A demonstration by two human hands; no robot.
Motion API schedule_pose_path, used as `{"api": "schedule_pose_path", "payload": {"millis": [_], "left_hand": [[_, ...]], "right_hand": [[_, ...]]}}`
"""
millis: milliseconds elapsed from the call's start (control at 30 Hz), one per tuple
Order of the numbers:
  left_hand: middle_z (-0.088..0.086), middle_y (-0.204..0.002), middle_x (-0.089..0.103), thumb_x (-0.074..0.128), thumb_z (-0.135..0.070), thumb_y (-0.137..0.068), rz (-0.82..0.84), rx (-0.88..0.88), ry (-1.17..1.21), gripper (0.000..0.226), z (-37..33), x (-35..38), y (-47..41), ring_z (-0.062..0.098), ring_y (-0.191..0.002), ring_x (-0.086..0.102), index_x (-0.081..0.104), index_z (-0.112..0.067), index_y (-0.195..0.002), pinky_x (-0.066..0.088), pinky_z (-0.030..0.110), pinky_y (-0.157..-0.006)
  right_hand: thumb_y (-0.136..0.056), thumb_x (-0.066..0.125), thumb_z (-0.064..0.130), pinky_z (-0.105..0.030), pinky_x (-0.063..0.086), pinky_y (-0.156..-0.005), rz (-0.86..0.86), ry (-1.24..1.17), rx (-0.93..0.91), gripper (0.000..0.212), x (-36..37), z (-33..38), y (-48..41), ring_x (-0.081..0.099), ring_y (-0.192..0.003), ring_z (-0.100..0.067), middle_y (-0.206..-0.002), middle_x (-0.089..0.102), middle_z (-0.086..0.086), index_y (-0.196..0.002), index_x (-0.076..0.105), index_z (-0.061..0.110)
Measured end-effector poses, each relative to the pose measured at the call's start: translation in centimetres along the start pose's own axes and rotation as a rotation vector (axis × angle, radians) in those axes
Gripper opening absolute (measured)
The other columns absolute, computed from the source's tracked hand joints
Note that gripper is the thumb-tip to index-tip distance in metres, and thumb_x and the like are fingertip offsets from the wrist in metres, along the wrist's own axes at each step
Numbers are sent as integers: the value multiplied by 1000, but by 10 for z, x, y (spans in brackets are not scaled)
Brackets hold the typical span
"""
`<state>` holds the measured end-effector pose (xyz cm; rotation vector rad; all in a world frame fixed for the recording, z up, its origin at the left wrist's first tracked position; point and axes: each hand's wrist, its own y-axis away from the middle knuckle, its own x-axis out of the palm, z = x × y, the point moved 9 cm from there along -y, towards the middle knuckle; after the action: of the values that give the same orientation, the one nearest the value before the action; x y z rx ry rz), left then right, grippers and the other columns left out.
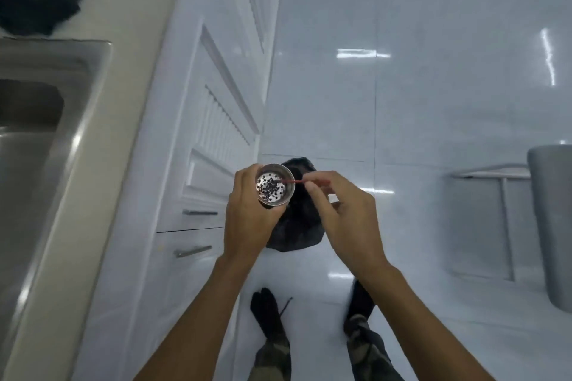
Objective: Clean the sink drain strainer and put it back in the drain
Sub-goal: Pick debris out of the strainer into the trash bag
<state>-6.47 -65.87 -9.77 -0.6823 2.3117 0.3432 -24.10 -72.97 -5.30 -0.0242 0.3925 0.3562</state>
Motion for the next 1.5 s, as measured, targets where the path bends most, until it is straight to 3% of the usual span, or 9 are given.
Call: {"api": "schedule_pose_path", "payload": {"millis": [100, 267, 367, 500, 667, 767, 1133, 1267, 1500], "left_hand": [[-9, -125, 56, 88, -42, -77, 51, -49, 25, 70, 57, 73, 1, 13, -116, 58, 51, -25, -134, 54, 42, -95], [-1, -130, 54, 88, -26, -77, 126, -49, 46, 76, 152, 172, 8, 16, -121, 55, 45, -16, -139, 53, 39, -99], [0, -131, 52, 90, -26, -75, 137, -46, -7, 80, 194, 204, 8, 14, -120, 54, 44, -17, -140, 54, 33, -99], [-1, -135, 50, 90, -26, -73, 178, -26, -39, 84, 233, 223, 11, 10, -122, 51, 44, -17, -143, 50, 20, -98], [7, -135, 54, 91, -25, -73, 241, -10, -118, 84, 258, 238, 17, 15, -118, 54, 46, -12, -143, 36, 9, -94], [5, -134, 55, 92, -24, -72, 244, -10, -139, 84, 263, 237, 15, 18, -119, 56, 46, -16, -142, 32, 4, -92], [13, -133, 60, 90, -33, -74, 245, 28, -189, 83, 262, 237, 8, 29, -121, 57, 50, -8, -142, 49, 37, -103], [12, -134, 62, 91, -31, -73, 274, 49, -243, 84, 266, 241, 7, 29, -121, 58, 50, -8, -142, 42, 32, -105], [14, -131, 64, 91, -32, -74, 270, 34, -233, 81, 276, 250, 6, 31, -119, 62, 52, -6, -140, 42, 33, -105]], "right_hand": [[-101, 61, 26, -28, 54, -87, 62, 188, 5, 16, 30, -86, 3, 64, -99, -5, -108, 71, 19, -113, 71, 30], [-102, 51, 39, -17, 40, -102, 273, 469, 50, 38, 97, -221, 13, 54, -120, -7, -135, 61, 11, -137, 58, 27], [-98, 43, 43, -22, 45, -101, 264, 468, 67, 46, 120, -265, 24, 61, -114, -15, -128, 67, 2, -130, 65, 19], [-98, 55, 29, -25, 54, -87, 148, 455, -24, 28, 140, -279, 49, 67, -98, -18, -112, 74, 0, -116, 73, 16], [-100, 42, 40, -32, 58, -86, 110, 446, -34, 44, 151, -290, 33, 68, -97, -22, -110, 74, -4, -116, 72, 13], [-99, 58, 28, -33, 59, -82, 66, 503, 13, 25, 143, -301, 31, 66, -95, -20, -108, 74, -1, -115, 72, 16], [-87, 72, 22, -34, 61, -76, 137, 527, -127, 27, 172, -298, 43, 69, -90, -24, -104, 75, -7, -112, 72, 11], [-92, 70, 15, -34, 59, -78, 23, 511, -19, 21, 152, -314, 30, 67, -90, -25, -102, 74, -6, -112, 72, 12], [-91, 70, 17, -34, 59, -81, 88, 488, -47, 23, 175, -318, 29, 68, -92, -25, -103, 75, -7, -113, 72, 11]]}}
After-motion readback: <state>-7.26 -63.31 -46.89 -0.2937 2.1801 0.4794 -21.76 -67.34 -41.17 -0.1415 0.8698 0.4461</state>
